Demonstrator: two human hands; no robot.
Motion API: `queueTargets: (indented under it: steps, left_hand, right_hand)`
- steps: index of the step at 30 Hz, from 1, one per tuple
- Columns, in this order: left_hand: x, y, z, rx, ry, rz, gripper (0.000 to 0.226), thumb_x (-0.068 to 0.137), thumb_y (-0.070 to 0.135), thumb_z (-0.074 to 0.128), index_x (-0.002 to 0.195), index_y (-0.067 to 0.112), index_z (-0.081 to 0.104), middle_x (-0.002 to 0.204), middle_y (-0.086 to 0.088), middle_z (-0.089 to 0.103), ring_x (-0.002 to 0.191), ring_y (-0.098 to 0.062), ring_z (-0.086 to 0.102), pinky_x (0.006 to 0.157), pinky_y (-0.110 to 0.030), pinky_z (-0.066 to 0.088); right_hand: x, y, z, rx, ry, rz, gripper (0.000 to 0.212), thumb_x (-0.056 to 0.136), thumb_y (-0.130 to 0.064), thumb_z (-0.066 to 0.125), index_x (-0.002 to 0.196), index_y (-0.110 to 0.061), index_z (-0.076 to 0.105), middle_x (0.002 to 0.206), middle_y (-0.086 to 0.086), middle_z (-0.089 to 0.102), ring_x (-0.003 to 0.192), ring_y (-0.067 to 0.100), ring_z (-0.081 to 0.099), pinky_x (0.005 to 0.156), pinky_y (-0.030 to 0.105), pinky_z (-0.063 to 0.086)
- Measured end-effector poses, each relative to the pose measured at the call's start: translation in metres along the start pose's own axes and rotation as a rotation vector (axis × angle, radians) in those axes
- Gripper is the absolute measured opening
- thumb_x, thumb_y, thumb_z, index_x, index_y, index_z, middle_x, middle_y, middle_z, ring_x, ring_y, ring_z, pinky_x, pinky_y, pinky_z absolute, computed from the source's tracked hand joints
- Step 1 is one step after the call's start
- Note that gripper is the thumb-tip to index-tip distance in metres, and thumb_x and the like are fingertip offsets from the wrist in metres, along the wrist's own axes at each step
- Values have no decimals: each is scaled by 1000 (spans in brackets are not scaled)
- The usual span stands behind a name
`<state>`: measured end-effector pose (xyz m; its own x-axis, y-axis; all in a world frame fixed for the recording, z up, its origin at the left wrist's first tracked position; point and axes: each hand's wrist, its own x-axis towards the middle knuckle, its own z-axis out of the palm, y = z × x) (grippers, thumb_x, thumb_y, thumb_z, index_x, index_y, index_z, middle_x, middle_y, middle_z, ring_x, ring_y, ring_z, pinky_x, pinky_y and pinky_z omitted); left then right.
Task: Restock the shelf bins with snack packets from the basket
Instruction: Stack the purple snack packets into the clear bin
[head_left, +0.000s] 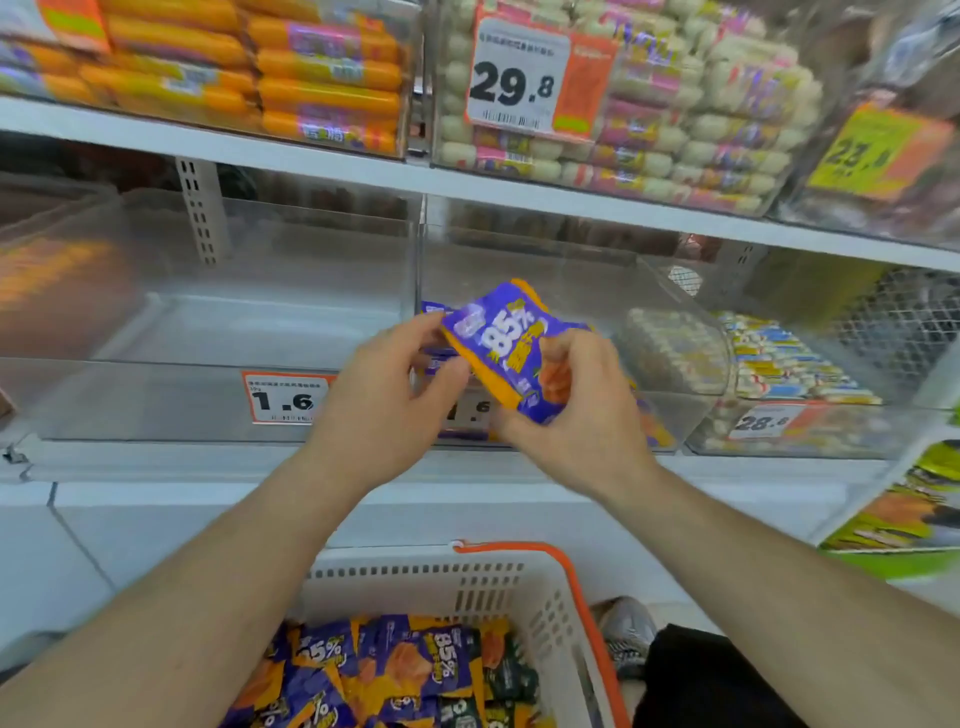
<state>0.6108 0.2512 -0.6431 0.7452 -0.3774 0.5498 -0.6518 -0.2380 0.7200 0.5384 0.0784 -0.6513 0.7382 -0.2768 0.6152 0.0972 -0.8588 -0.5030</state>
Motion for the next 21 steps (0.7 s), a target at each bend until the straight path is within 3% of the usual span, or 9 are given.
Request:
queueTargets:
  steps: [3, 6, 8, 11, 15, 18, 21]
  left_hand:
    - [11, -22, 6, 464, 25, 244, 55, 80, 39, 51, 126, 10, 60, 128, -11, 61, 114, -33, 57, 94, -44, 47]
    - [16, -35, 16, 621, -54, 155, 64, 76, 37, 56, 134, 9, 53, 143, -18, 45, 126, -38, 46, 94, -54, 43]
    - [16, -43, 24, 664, -100, 97, 70, 75, 32, 68, 139, 10, 50, 151, -18, 36, 125, -40, 48, 94, -53, 43]
    - [14, -49, 33, 704, -71, 90, 65, 70, 30, 71, 129, 9, 58, 150, -19, 37, 104, -42, 60, 81, -49, 48]
    - [15, -49, 37, 697, -14, 83, 57, 65, 34, 59, 114, 8, 66, 148, -19, 41, 86, -39, 64, 74, -44, 48]
    - [15, -49, 38, 712, -21, 68, 51, 67, 39, 49, 105, 11, 69, 148, -17, 41, 83, -37, 64, 73, -41, 47]
    - [16, -49, 39, 718, -11, 57, 51, 67, 42, 43, 98, 13, 71, 148, -16, 42, 82, -36, 64, 73, -39, 46]
  right_hand:
    - [40, 16, -12, -177, -69, 124, 60, 59, -49, 79, 102, -23, 46, 98, -10, 44, 93, 17, 51, 80, 33, 47]
    - [90, 48, -13, -333, -240, 383, 77, 58, -62, 75, 115, -20, 46, 117, 5, 50, 105, 25, 52, 89, 41, 49]
    - [116, 71, -10, -350, -323, 569, 92, 57, -65, 76, 127, -13, 45, 124, 9, 52, 113, 30, 52, 90, 40, 49]
    - [138, 100, -3, -359, -376, 723, 83, 61, -58, 79, 121, -7, 55, 122, 12, 59, 108, 32, 58, 83, 35, 49]
    - [150, 124, 16, -338, -383, 794, 81, 59, -56, 83, 118, -7, 59, 119, 11, 61, 106, 34, 61, 89, 40, 52]
    - [155, 140, 32, -403, -488, 795, 90, 55, -68, 81, 118, -6, 65, 120, 10, 65, 103, 30, 63, 87, 38, 52]
    - [151, 140, 37, -498, -555, 739, 92, 66, -71, 73, 130, -7, 56, 133, 11, 56, 116, 31, 55, 95, 36, 46]
